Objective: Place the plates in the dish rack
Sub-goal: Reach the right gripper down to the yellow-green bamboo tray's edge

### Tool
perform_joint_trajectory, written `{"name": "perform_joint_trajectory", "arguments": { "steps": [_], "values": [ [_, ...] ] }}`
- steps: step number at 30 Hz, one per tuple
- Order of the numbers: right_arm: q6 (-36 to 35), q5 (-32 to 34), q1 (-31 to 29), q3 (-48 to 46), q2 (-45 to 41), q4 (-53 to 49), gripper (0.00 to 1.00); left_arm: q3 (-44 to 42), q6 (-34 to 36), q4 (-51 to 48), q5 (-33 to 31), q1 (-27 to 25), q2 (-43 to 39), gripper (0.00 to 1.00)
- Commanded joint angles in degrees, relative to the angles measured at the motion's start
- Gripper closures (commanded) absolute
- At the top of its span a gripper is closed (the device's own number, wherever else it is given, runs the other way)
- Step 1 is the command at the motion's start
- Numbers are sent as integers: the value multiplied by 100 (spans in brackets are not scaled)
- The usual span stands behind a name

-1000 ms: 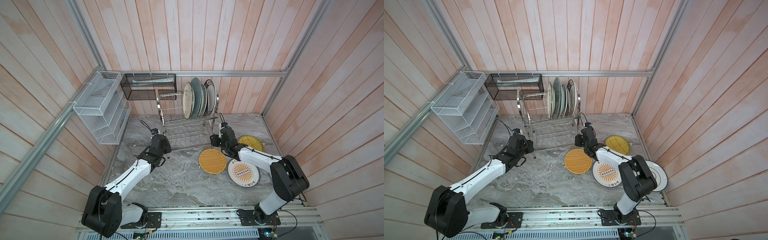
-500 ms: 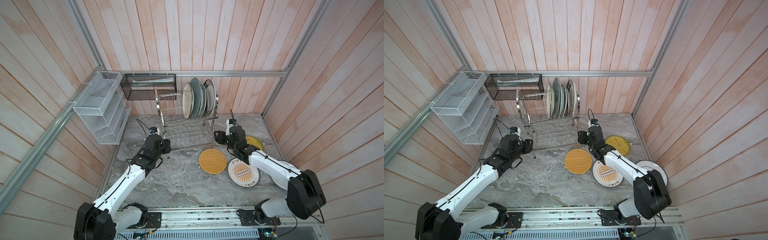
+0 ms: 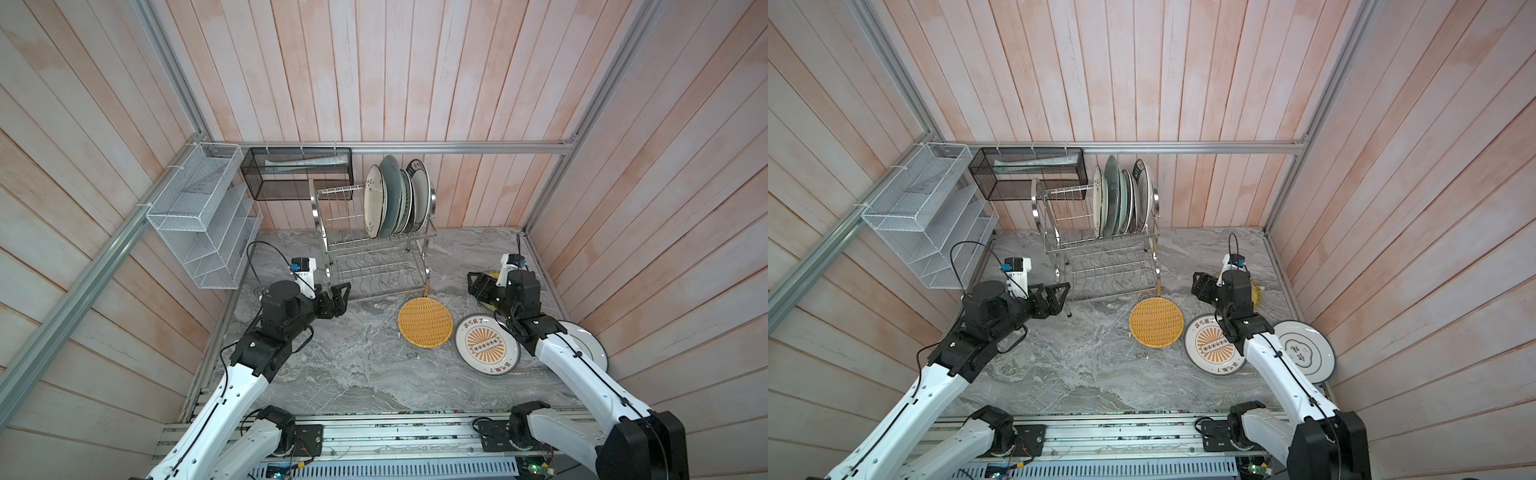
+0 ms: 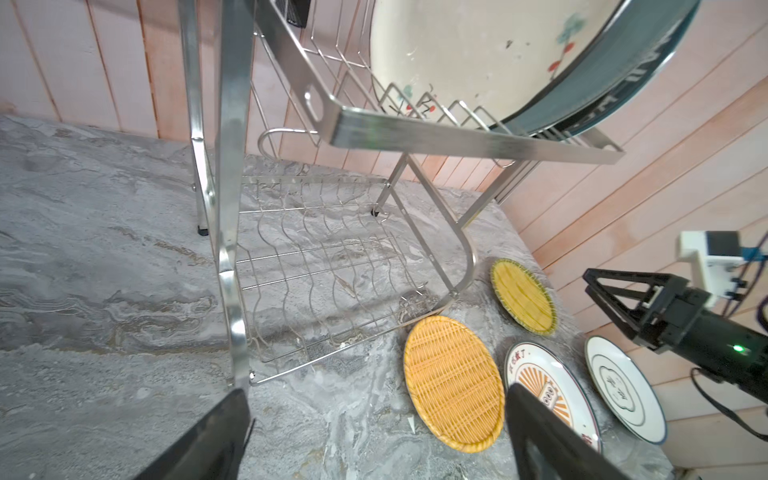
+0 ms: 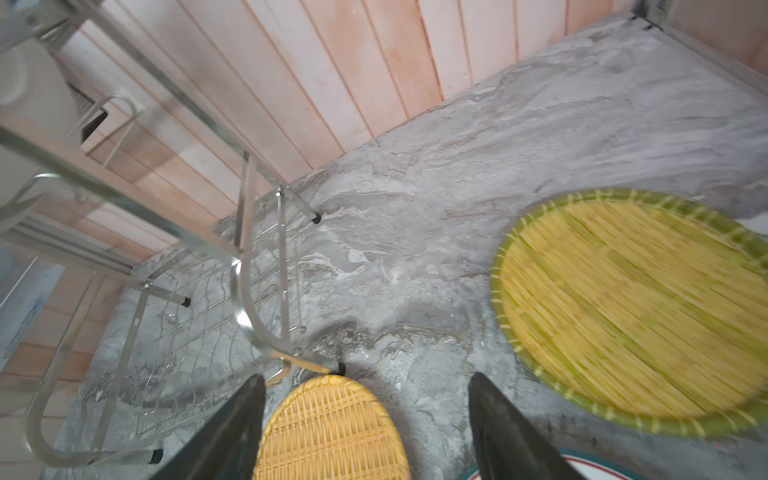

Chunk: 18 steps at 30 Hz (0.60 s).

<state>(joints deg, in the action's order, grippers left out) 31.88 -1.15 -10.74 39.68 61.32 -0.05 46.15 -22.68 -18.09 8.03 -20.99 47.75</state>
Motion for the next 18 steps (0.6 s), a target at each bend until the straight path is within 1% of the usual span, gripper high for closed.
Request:
{"name": "perform_joint_trajectory", "arguments": {
  "steps": [1,2,5,7,11,13,16,18],
  "values": [
    [129,-424,440,-209,-90,-160,19,-150,-183,31,340,30,-151,0],
    [147,-464,572,-268,-100,-151,18,-164,-252,65,437,30,-189,0],
    [236,-633,1026,-424,-94,-145,15,-312,-412,346,1012,34,-375,0],
    [290,-721,1330,-561,-133,-111,12,-504,-328,609,1565,33,-568,0],
    [335,-885,1993,-801,-257,-88,7,-984,-141,1005,2115,25,-1040,0],
    [341,-928,2277,-922,-269,-20,5,-1141,-220,1014,2180,44,-1224,0],
    [480,-1367,2710,-1147,-162,272,5,-1213,-187,1162,2698,61,-1298,0],
    [622,-1789,2958,-1337,-41,596,5,-1204,-181,1193,3039,69,-1215,0]
  ]
}}
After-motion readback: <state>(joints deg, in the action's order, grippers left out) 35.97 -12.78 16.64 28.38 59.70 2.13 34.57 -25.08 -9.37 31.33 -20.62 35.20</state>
